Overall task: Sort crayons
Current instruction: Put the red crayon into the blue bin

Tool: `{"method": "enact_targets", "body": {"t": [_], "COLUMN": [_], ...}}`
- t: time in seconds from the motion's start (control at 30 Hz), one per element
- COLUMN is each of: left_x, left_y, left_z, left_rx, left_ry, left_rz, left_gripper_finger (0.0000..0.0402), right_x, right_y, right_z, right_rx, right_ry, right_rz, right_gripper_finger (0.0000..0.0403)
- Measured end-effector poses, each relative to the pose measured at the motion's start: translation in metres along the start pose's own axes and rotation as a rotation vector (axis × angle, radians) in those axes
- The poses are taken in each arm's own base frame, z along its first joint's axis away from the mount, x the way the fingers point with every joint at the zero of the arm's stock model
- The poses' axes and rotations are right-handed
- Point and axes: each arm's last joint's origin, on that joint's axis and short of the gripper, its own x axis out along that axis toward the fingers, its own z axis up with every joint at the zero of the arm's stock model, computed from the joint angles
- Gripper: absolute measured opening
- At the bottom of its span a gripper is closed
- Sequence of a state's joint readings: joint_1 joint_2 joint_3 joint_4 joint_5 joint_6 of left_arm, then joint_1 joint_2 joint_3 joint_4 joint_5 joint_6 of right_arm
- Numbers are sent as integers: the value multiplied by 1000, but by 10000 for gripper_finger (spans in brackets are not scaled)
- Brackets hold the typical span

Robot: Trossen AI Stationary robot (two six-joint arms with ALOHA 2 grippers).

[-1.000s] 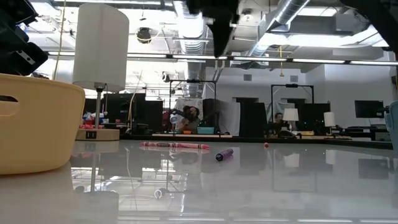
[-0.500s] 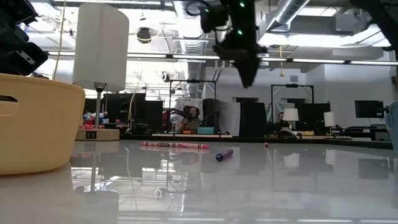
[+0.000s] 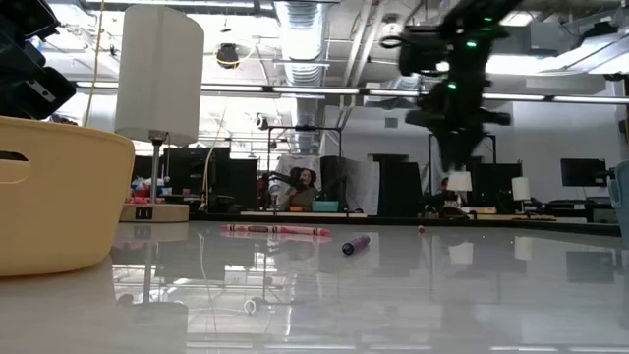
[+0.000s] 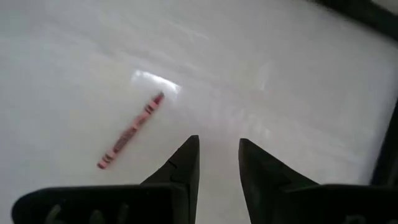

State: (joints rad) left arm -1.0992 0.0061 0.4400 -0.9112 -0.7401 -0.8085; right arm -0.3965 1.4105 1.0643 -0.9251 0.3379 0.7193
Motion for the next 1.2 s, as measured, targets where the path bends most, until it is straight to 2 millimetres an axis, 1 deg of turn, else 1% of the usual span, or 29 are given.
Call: {"method": "enact_targets", "body": {"t": [0.07, 0.13, 0.2, 0.27, 0.4, 0.47, 0.67, 0.87, 1.0, 1.07, 1.2], "left_x": [0, 0, 0, 0, 0, 0, 0, 0, 0, 0, 0], "left_y": [0, 0, 0, 0, 0, 0, 0, 0, 0, 0, 0], "left_z": [0, 0, 0, 0, 0, 0, 0, 0, 0, 0, 0], "left_rx": [0, 0, 0, 0, 0, 0, 0, 0, 0, 0, 0], "left_ry": [0, 0, 0, -1, 0, 0, 0, 0, 0, 0, 0], "left_rz": [0, 1, 0, 1, 0, 0, 0, 0, 0, 0, 0], "left_gripper_finger": [0, 0, 0, 0, 0, 0, 0, 0, 0, 0, 0], "right_x": [4, 9, 14, 19, 26, 26, 27, 25, 24, 25, 26], "right_y": [-8, -11, -11, -6, 5, 9, 7, 11, 12, 12, 11], "right_z": [-12, -22, -30, -34, -35, -36, -35, -33, -33, -33, -34], "right_rx": [47, 86, 113, 135, 154, 156, 210, 209, 121, 109, 161], "right_ry": [-13, -31, -48, -59, -108, -132, -117, -153, -171, -171, -139], "right_rz": [15, 39, 83, 174, 319, 351, 346, 389, 385, 382, 382], "right_gripper_finger": [107, 107, 107, 108, 109, 109, 108, 108, 108, 108, 108]}}
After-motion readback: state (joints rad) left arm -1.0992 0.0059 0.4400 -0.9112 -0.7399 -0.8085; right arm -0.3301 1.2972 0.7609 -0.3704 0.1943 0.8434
